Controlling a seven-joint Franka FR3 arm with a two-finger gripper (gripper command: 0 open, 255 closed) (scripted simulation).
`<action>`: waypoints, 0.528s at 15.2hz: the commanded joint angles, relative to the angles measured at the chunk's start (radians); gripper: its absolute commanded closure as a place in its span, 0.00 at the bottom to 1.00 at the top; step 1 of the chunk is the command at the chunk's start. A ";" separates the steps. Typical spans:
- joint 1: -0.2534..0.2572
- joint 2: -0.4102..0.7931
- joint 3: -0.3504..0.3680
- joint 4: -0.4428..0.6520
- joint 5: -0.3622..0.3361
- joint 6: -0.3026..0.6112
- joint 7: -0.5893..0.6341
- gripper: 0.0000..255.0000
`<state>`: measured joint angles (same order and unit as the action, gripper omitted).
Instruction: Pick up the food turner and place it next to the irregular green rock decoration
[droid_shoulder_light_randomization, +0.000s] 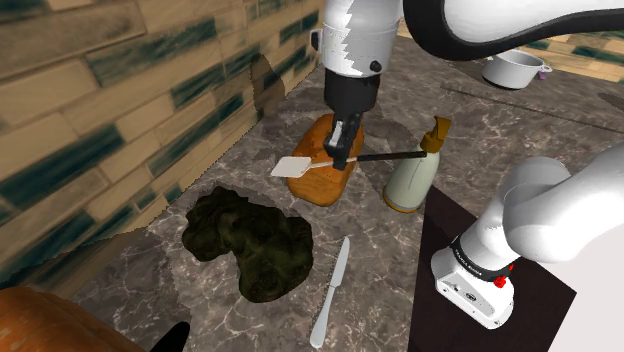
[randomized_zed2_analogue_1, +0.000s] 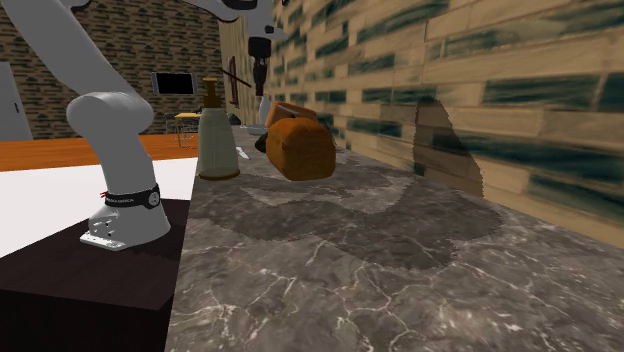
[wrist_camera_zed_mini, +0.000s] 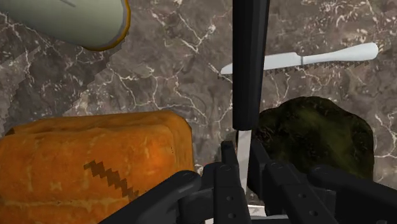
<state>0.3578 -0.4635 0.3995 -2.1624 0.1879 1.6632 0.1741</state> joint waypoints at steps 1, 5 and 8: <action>0.018 -0.007 0.034 -0.001 0.020 0.000 0.047 1.00; 0.050 0.003 0.108 0.024 0.053 -0.001 0.145 1.00; 0.070 0.023 0.168 0.053 0.072 0.002 0.223 1.00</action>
<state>0.4198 -0.4443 0.5472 -2.1186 0.2521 1.6666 0.3682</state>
